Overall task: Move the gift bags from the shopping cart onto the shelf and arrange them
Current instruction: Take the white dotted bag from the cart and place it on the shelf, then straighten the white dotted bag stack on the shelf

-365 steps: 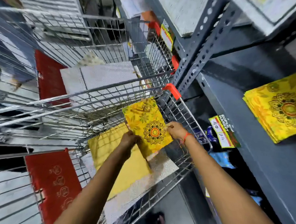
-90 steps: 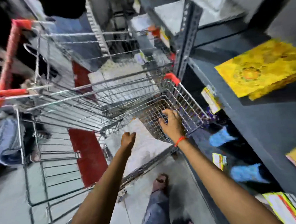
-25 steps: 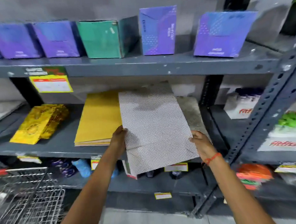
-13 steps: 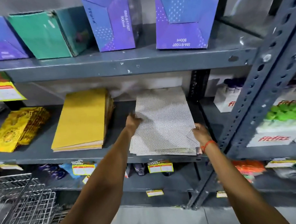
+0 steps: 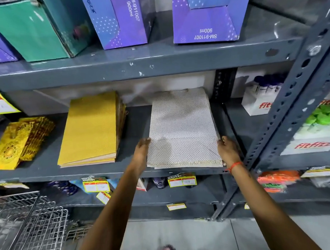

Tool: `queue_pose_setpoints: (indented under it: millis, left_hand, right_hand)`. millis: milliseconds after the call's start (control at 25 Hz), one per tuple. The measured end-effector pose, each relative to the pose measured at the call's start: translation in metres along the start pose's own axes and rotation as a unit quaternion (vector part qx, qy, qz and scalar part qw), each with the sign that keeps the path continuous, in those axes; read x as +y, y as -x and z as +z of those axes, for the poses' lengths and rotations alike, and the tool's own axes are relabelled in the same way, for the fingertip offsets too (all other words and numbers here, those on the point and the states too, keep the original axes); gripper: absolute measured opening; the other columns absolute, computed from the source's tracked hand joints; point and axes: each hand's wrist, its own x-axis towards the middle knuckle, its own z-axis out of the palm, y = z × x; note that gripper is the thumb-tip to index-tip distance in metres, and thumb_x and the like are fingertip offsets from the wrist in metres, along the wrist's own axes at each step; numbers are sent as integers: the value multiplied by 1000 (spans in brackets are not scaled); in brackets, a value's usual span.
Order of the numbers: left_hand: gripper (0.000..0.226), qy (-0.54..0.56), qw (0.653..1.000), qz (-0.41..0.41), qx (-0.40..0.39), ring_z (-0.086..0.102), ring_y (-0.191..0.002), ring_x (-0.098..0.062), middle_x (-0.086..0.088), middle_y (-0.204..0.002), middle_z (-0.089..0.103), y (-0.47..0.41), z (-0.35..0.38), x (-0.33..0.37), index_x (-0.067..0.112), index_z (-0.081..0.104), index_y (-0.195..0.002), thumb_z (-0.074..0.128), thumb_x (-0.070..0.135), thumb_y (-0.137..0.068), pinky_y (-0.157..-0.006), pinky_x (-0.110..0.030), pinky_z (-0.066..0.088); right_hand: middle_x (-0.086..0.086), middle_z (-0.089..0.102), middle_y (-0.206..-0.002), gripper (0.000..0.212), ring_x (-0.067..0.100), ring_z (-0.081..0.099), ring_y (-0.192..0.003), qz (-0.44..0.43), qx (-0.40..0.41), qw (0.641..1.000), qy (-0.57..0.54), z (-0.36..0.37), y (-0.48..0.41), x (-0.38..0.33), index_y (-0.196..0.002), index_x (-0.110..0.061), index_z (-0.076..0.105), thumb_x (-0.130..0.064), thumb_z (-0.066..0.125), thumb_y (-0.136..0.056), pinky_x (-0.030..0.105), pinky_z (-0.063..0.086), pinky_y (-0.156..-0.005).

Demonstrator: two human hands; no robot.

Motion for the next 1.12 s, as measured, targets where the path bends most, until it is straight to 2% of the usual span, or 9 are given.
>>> queue_pose_setpoints:
  millis: [200,280,360,440,600,760,880,960,1120]
  left_hand:
    - [55,69,994,-2,-86,36,-139,-31,-13,-150,38,25,-6,-16,8,37,-141,31,42,-98,-94,-29,40]
    - [48,90,991,-5,-96,48,-129,-31,-13,-145,46,27,1,-13,8,51,-129,31,39,-99,-89,-28,46]
    - [41,109,988,-14,-105,59,-113,-24,-12,-138,55,28,5,-13,16,63,-107,31,39,-99,-102,-36,42]
    - [39,108,989,-17,-102,55,-120,-23,-8,-132,59,25,6,-18,20,63,-102,30,39,-99,-115,-42,32]
    - [46,79,992,-21,-95,36,-139,-25,-6,-148,44,27,9,-24,16,49,-133,37,40,-96,-120,-48,19]
    - [76,-112,984,82,-114,46,-130,-24,-1,-139,50,30,-4,-30,19,34,-139,74,31,-77,-109,-37,38]
    - [122,-322,927,138,-130,42,-133,-26,-5,-146,41,29,-9,-36,12,-6,-151,83,17,-67,-102,-26,35]
    - [128,-403,896,157,-99,44,-131,-33,-13,-148,41,25,-8,-38,10,-19,-148,82,19,-69,-102,-32,37]
    - [126,-468,866,158,-73,49,-126,-37,-17,-142,48,15,-12,-35,12,-8,-150,83,31,-65,-101,-37,42]
  right_hand:
    - [10,26,-156,58,27,27,-142,37,-55,994,-86,5,23,7,-147,-12,25,-41,35,-98,35,21,-116]
    - [8,21,-157,62,27,23,-144,35,-71,994,-76,3,20,7,-148,-14,20,-44,34,-97,36,19,-117]
    - [9,20,-157,64,27,22,-144,46,-74,994,-58,1,17,7,-148,-11,20,-46,33,-97,37,19,-117]
    - [10,21,-157,64,28,23,-144,55,-66,994,-63,2,19,10,-148,-11,21,-47,33,-96,38,19,-117]
    - [8,28,-155,59,26,28,-142,54,-34,987,-146,1,23,11,-146,-13,29,-44,38,-96,38,21,-118]
    - [9,25,-156,86,26,29,-142,6,-99,993,-64,-6,33,17,-150,-14,10,-50,55,-86,35,25,-115]
    - [10,23,-156,128,27,25,-142,-72,-153,984,54,-9,43,22,-147,-5,-12,-38,81,-66,35,26,-116]
    - [14,24,-156,130,28,28,-141,-80,-148,981,97,-12,42,22,-147,-3,-12,-30,84,-64,34,29,-115]
    - [17,41,-147,115,30,42,-133,-82,-123,978,150,-15,39,20,-147,1,10,-25,84,-64,34,39,-106]
